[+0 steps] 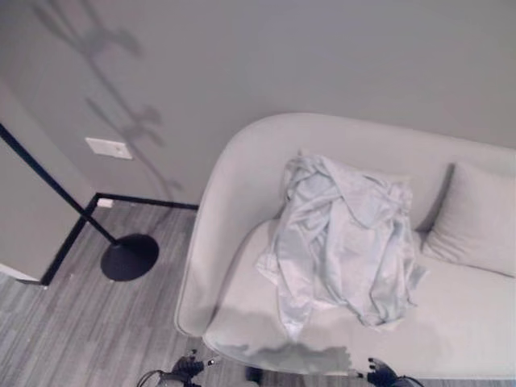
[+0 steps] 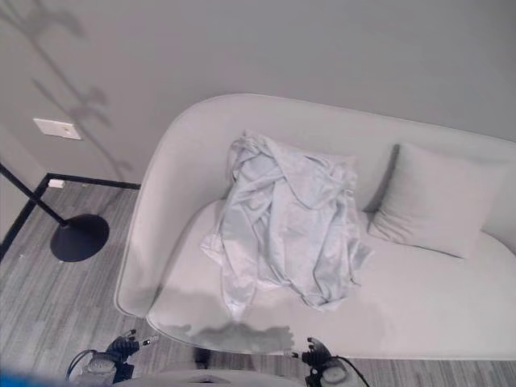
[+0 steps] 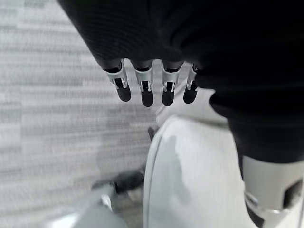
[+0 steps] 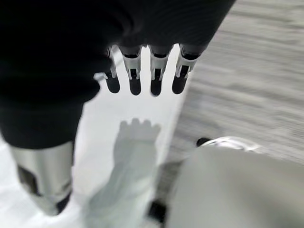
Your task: Hang the clothes on the sofa on the clothes rack.
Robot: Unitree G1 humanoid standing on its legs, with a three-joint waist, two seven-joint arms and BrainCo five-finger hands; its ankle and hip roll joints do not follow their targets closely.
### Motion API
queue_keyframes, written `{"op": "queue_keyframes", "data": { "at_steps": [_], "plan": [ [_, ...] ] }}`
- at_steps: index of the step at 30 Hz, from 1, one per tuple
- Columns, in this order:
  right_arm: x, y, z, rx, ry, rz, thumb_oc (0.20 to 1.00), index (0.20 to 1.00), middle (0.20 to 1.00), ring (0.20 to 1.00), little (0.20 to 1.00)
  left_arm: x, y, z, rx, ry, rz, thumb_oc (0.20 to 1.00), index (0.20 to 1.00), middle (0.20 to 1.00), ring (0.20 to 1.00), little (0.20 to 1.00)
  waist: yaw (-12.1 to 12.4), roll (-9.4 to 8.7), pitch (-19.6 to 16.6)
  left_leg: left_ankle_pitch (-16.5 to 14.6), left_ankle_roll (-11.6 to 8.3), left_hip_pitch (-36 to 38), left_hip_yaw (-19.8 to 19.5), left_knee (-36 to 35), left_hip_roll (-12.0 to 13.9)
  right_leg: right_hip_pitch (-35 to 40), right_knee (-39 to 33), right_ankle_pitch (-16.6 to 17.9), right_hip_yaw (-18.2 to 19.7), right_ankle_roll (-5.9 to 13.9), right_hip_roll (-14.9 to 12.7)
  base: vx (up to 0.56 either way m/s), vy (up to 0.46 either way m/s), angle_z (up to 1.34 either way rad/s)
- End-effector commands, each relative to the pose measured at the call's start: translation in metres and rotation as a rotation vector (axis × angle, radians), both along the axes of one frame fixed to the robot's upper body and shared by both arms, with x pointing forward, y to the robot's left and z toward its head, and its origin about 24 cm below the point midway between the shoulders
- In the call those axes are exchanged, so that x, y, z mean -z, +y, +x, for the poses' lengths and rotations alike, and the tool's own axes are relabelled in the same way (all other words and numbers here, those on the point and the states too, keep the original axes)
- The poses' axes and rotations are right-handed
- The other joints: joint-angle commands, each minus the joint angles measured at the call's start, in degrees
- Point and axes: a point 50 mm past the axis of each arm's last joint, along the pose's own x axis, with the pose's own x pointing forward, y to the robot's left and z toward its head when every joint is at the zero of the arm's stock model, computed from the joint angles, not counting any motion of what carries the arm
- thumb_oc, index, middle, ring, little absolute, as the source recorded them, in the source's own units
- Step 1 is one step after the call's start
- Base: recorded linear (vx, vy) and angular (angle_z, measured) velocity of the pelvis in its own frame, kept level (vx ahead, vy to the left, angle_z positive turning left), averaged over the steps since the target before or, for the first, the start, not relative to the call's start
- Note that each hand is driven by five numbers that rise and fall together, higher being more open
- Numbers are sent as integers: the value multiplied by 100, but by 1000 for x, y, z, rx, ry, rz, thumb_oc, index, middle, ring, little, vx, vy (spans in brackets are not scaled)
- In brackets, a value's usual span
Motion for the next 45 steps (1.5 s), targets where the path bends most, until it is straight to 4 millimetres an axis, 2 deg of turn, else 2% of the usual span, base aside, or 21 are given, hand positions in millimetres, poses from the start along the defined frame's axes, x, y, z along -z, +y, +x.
{"op": "queue_keyframes", "data": {
  "at_steps": [1, 2, 4, 6, 7, 8, 9, 12, 13, 15, 18, 20, 22, 23, 24, 26, 29, 32, 35, 37, 45],
  "plan": [
    [-7, -5, 18, -11, -57, -6, 1000, 1000, 1000, 1000, 1000, -1, 11, -8, -64, 7, 16, 1000, 1000, 1000, 1000, 1000, 52, 139, 160, -194, -728, 116, 149, 37, 59, -263, -541, 94, 151, 200, 70, 244, 343, 5],
    [-6, -2, 16, -16, -57, 4, 1000, 1000, 1000, 1000, 1000, 1, 11, -17, -48, 49, 21, 1000, 1000, 1000, 1000, 1000, 9, 283, 208, -411, -631, 431, 224, 37, 76, -585, 264, 64, -39, 169, -100, 189, 246, 5],
    [-5, -2, 12, -18, -48, 2, 1000, 1000, 1000, 1000, 1000, 2, 13, -23, -58, 66, 19, 1000, 1000, 1000, 1000, 1000, 22, 275, 193, -498, -613, 536, 224, 37, 57, -587, 267, 25, -141, 131, -232, 232, 193, -21],
    [-4, -1, 11, -27, -41, 3, 1000, 1000, 1000, 1000, 1000, 2, 18, -31, -76, 85, 26, 1000, 1000, 1000, 1000, 1000, 87, 180, 175, -696, -629, 710, 157, 37, 16, -475, -255, -24, -262, 179, -425, 240, 55, -50],
    [-4, -1, 11, -27, -42, 4, 1000, 1000, 1000, 1000, 1000, 1, 18, -31, -76, 84, 26, 1000, 1000, 1000, 1000, 1000, 87, 177, 186, -614, -607, 668, 196, 37, 15, -474, -338, 85, -313, 121, -420, 198, -46, -53],
    [-5, 0, 12, -29, -46, 8, 1000, 1000, 1000, 1000, 1000, 1, 21, -35, -92, 90, 34, 1000, 1000, 1000, 1000, 1000, 170, 88, 190, -696, -609, 718, 131, 37, -1, -416, -1087, 228, -291, 156, -531, 132, -90, -59],
    [-5, 1, 15, -29, -51, 8, 1000, 1000, 1000, 1000, 1000, 1, 22, -35, -98, 89, 40, 1000, 1000, 1000, 1000, 1000, 201, 49, 200, -751, -612, 751, 105, 37, 29, -564, -1500, 379, -182, 210, -597, 247, -125, -55],
    [-7, 3, 19, -37, -62, 8, 1000, 1000, 1000, 1000, 1000, 0, 20, -30, -114, 58, 38, 1000, 1000, 1000, 1000, 1000, 139, 173, 257, -857, -650, 952, 84, 37, 203, -1141, -2225, 656, 225, 377, -815, 214, -118, -27],
    [-7, 6, 21, -49, -69, 14, 1000, 1000, 1000, 1000, 1000, 0, 19, -24, -110, 41, 35, 1000, 1000, 1000, 1000, 1000, 68, 228, 307, -869, -687, 1043, 105, 37, 305, -1343, -2264, 560, 446, 420, -800, 181, -126, 8],
    [-7, 7, 21, -52, -68, 15, 1000, 1000, 1000, 1000, 1000, -1, 19, -21, -107, 32, 36, 1000, 1000, 1000, 1000, 1000, 30, 231, 315, -879, -704, 1078, 106, 37, 336, -1354, -2264, 573, 488, 441, -814, 168, -184, 18],
    [-5, 4, 15, -46, -49, 7, 1000, 1000, 1000, 1000, 1000, -5, 17, -2, -74, -21, 40, 1000, 1000, 1000, 1000, 1000, -148, 112, 264, -871, -794, 1088, -29, 37, 419, -1061, -2264, 975, 656, 446, -887, 244, -338, 33],
    [-3, -2, 8, -28, -25, -6, 1000, 1000, 1000, 1000, 1000, -5, 11, 6, -36, -37, 33, 1000, 1000, 1000, 1000, 1000, -211, 40, 193, -892, -871, 1030, -113, 37, 469, -788, -2264, 1032, 811, 446, -784, 225, -385, 69],
    [-2, -6, 4, -20, -10, -13, 1000, 1000, 1000, 1000, 1000, -6, 11, 7, -32, -49, 32, 1000, 1000, 1000, 1000, 1000, -226, 21, 170, -852, -965, 1020, -146, 37, 560, -675, -2216, 1095, 773, 446, -739, 142, -392, 85],
    [0, -12, -2, -13, 14, -29, 1000, 1000, 1000, 1000, 1000, -7, 6, 16, 20, -60, 33, 1000, 1000, 1000, 1000, 1000, -209, -20, 109, -770, -1145, 868, -139, 37, 765, -421, -2259, 1020, 473, 446, -619, 118, -548, 75],
    [1, -12, -5, -23, 28, -37, 1000, 1000, 1000, 1000, 1000, -6, 3, 16, 26, -60, 23, 1000, 1000, 1000, 1000, 1000, -204, -83, 74, -723, -1238, 770, -100, 37, 877, -337, -2264, 845, 341, 446, -529, 150, -725, 62],
    [1, -15, -5, -19, 33, -47, 1000, 1000, 1000, 1000, 1000, -5, -1, 17, 21, -59, 16, 1000, 1000, 1000, 1000, 1000, -233, -72, 22, -561, -1409, 634, -10, 37, 1160, -315, -2264, 619, 163, 446, -342, 108, -490, 49],
    [-1, -24, -6, -26, 21, -68, 1000, 1000, 1000, 1000, 1000, -6, -10, 26, 8, -100, -12, 1000, 1000, 1000, 1000, 1000, -253, -52, 49, -318, -1459, 432, -196, 37, 1247, -282, -2264, 314, 8, 367, -47, 84, -364, 16],
    [-4, -30, 0, -42, 4, -95, 1000, 1000, 1000, 1000, 1000, -5, -15, 27, -4, -108, -22, 1000, 1000, 1000, 1000, 1000, -132, 2, 84, -70, -1412, 181, -681, 37, 1152, -300, -2264, 93, 29, 224, 161, 32, -223, -2],
    [-9, -35, 11, -32, -34, -103, 1000, 1000, 1000, 1000, 1000, -4, -21, 29, 4, -114, -36, 1000, 1000, 1000, 1000, 1000, -44, 48, 42, -38, -1254, -101, -979, 37, 680, -327, -2264, 5, -43, 191, 217, 30, -138, -9],
    [-12, -35, 20, -38, -60, -102, 1000, 1000, 1000, 1000, 1000, -2, -22, 24, -7, -99, -44, 1000, 1000, 1000, 1000, 1000, -5, 162, -14, -67, -1147, -241, -690, 37, 450, -396, -2264, -43, 29, 125, 250, 40, -45, -1],
    [-12, -23, 21, -34, -84, -61, 1000, 1000, 1000, 1000, 1000, 3, -12, 1, -37, -31, -24, 1000, 1000, 1000, 1000, 1000, -121, 242, -98, -59, -1170, -79, -225, 37, 457, -359, -2264, -14, 278, 117, 265, 54, 10, -14]
  ]
}}
